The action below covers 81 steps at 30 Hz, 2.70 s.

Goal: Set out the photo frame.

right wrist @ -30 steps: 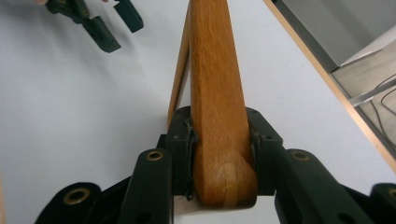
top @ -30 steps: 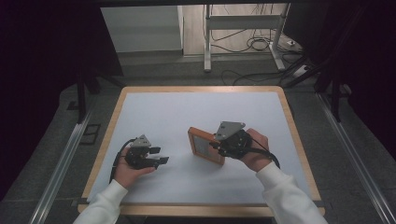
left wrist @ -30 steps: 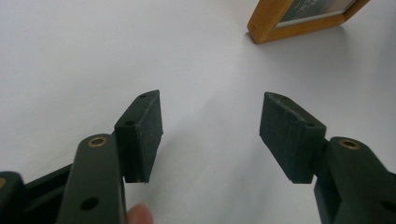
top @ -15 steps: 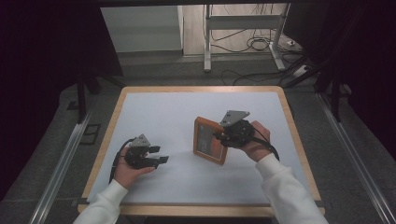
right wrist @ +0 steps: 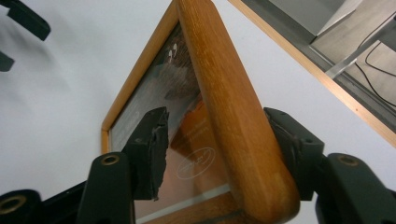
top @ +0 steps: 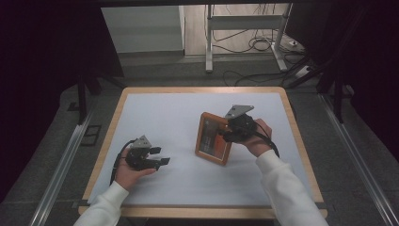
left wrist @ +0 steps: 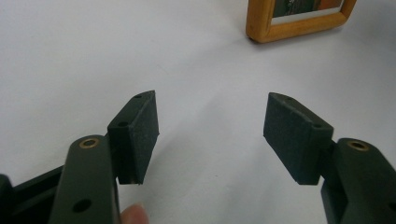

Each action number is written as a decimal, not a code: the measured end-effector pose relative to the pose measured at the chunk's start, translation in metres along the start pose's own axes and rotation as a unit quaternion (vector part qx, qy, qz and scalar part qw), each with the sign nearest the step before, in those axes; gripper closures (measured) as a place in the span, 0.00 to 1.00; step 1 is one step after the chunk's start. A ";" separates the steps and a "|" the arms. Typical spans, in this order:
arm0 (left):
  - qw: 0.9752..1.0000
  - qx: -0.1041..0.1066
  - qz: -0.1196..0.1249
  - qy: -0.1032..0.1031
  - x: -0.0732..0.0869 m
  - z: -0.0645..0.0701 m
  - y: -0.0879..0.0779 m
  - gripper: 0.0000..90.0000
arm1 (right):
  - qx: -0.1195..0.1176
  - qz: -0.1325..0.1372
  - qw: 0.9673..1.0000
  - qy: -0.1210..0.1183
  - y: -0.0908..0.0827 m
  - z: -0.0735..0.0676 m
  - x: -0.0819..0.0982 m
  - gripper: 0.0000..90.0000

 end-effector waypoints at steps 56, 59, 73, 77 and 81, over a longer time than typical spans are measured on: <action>0.999 -0.011 0.007 0.031 -0.003 0.008 -0.002 0.37 | 0.009 0.096 0.984 0.147 -0.049 -0.050 0.091 0.71; 0.999 -0.013 0.007 0.033 -0.003 0.007 -0.003 0.37 | -0.006 0.085 0.988 0.131 -0.045 -0.058 0.092 0.91; 0.999 -0.017 0.018 0.028 -0.004 0.013 -0.006 0.37 | -0.026 0.036 0.993 0.107 -0.015 -0.075 0.095 1.00; 0.999 -0.016 0.017 0.028 -0.003 0.015 -0.006 0.37 | -0.025 0.025 0.994 0.104 -0.010 -0.077 0.098 1.00; 0.999 -0.013 0.017 0.028 -0.003 0.016 -0.004 0.37 | -0.027 0.014 0.994 0.108 -0.002 -0.077 0.099 1.00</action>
Point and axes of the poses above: each handheld gripper's, and its own axes: y roughly forward along the jaws, x roughly out of its underside, z roughly to its right, the point moved 3 cm from there along y, roughly forward along the jaws, and after that the axes turned 1 degree about -y, right-handed, at the moved point
